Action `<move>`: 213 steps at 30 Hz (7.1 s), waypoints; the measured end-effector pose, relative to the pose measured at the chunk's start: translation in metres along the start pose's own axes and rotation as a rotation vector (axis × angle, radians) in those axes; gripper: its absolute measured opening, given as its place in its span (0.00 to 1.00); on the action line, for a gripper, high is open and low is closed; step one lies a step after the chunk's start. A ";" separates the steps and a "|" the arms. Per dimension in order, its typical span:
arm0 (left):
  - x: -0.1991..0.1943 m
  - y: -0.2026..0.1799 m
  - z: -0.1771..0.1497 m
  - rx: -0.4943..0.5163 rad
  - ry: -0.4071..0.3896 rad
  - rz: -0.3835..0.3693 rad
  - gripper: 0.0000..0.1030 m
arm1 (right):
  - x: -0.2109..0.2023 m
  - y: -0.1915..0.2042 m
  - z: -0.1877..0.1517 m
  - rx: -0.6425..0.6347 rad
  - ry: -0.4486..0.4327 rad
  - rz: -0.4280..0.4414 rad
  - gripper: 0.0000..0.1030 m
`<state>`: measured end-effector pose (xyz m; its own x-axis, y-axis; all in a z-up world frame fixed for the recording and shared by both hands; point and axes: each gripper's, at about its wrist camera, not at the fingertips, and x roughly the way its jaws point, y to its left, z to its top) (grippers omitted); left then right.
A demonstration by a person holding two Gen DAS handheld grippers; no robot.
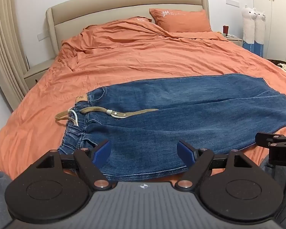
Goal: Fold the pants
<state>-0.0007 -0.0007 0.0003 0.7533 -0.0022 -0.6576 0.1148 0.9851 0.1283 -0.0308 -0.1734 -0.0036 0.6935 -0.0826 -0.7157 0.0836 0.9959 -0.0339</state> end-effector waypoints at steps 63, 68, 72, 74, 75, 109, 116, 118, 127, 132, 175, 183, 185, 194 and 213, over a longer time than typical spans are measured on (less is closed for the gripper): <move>0.007 -0.012 0.000 -0.008 0.010 -0.057 0.87 | 0.005 -0.004 -0.001 0.023 0.015 -0.013 0.80; 0.007 -0.012 0.000 -0.008 0.012 -0.057 0.87 | 0.005 -0.003 -0.001 0.024 0.017 -0.013 0.80; 0.008 -0.013 -0.001 -0.010 0.011 -0.057 0.87 | 0.005 -0.004 -0.002 0.026 0.018 -0.015 0.80; 0.008 -0.012 -0.001 -0.010 0.011 -0.057 0.87 | 0.006 -0.003 -0.002 0.027 0.020 -0.014 0.80; 0.008 -0.012 -0.001 -0.010 0.011 -0.057 0.87 | 0.006 -0.003 -0.002 0.027 0.022 -0.013 0.80; 0.030 0.018 -0.012 0.155 0.042 -0.091 0.86 | 0.037 -0.045 0.008 -0.032 -0.042 0.139 0.80; 0.051 0.043 -0.032 0.469 0.042 -0.113 0.85 | 0.054 -0.088 0.031 -0.096 0.001 0.144 0.80; 0.061 0.046 -0.043 0.583 0.056 -0.114 0.85 | 0.060 -0.098 0.035 -0.118 0.030 0.142 0.79; 0.112 0.044 -0.090 0.983 0.133 -0.063 0.74 | 0.072 -0.140 0.038 -0.271 0.115 0.048 0.40; 0.131 0.034 -0.109 1.132 0.121 -0.021 0.41 | 0.074 -0.177 0.042 -0.273 0.142 0.009 0.31; 0.052 0.074 0.056 0.286 -0.187 0.216 0.07 | 0.108 -0.327 0.086 -0.496 -0.112 -0.419 0.00; 0.125 0.075 0.105 0.372 -0.114 0.208 0.07 | 0.187 -0.311 0.137 -0.535 -0.003 -0.458 0.00; 0.148 0.076 0.119 0.385 -0.095 0.206 0.07 | 0.217 -0.311 0.151 -0.551 0.023 -0.467 0.00; 0.290 0.064 0.169 0.458 0.091 0.209 0.07 | 0.367 -0.304 0.209 -0.624 0.137 -0.456 0.00; 0.325 0.059 0.144 0.450 0.043 0.234 0.07 | 0.422 -0.293 0.198 -0.631 0.140 -0.462 0.00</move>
<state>0.3445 0.0315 -0.0992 0.7658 0.2261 -0.6020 0.2209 0.7867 0.5764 0.3789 -0.5076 -0.1580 0.5880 -0.5286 -0.6122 -0.1094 0.6979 -0.7078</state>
